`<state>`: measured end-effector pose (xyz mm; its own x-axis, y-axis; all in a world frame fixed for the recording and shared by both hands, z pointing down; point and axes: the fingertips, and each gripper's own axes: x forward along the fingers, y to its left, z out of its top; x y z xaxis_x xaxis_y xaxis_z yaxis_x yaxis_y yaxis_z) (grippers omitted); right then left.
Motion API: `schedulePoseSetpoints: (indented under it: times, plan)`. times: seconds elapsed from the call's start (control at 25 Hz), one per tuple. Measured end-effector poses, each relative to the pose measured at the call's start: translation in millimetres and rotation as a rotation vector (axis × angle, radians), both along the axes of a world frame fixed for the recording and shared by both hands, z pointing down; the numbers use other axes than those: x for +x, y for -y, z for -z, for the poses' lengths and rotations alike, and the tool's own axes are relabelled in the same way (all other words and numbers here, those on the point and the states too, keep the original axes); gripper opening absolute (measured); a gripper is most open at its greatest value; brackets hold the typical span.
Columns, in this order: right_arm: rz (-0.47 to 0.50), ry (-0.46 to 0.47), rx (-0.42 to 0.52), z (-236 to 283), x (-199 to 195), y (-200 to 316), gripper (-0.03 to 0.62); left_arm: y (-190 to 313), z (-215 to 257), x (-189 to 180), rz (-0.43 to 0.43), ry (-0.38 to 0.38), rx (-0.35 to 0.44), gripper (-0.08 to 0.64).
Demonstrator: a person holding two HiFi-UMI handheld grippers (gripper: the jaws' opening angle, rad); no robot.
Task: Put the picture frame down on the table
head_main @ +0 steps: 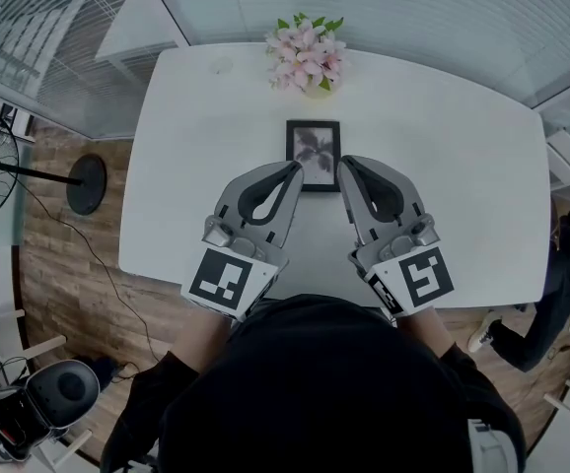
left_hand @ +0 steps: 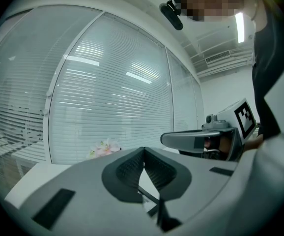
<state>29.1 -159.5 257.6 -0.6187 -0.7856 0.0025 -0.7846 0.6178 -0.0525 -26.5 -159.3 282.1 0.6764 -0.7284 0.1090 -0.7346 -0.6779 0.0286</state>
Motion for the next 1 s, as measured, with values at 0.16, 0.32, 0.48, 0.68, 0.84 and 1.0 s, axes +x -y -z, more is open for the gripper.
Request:
schedulePoseSetpoints:
  times: [0.16, 0.32, 0.48, 0.68, 0.84, 1.0]
  plan:
    - [-0.001, -0.003, 0.001, -0.2, 0.4, 1.4, 0.005, 1.2, 0.1, -0.1, 0.0, -0.004, 0.001, 0.014]
    - [-0.001, -0.009, 0.001, -0.7, -0.4, 0.5, 0.005, 0.9, -0.5, -1.0, -0.001, -0.004, -0.004, 0.014]
    - [0.003, -0.001, 0.001, -1.0, -0.8, 1.1, 0.005, 2.0, 0.1, -0.3, -0.006, -0.006, 0.003, 0.014]
    - [0.007, -0.012, 0.008, 0.1, -2.5, 1.5, 0.005, 3.3, 1.5, -1.2, -0.009, -0.005, 0.008, 0.014]
    - [0.003, -0.013, 0.007, 1.8, -2.9, 1.5, 0.005, 3.2, 3.3, -2.3, -0.009, -0.005, 0.005, 0.014]
    - [-0.001, -0.013, 0.008, 1.6, -2.1, 3.4, 0.005, 4.5, 2.6, -3.3, -0.008, -0.004, 0.001, 0.014]
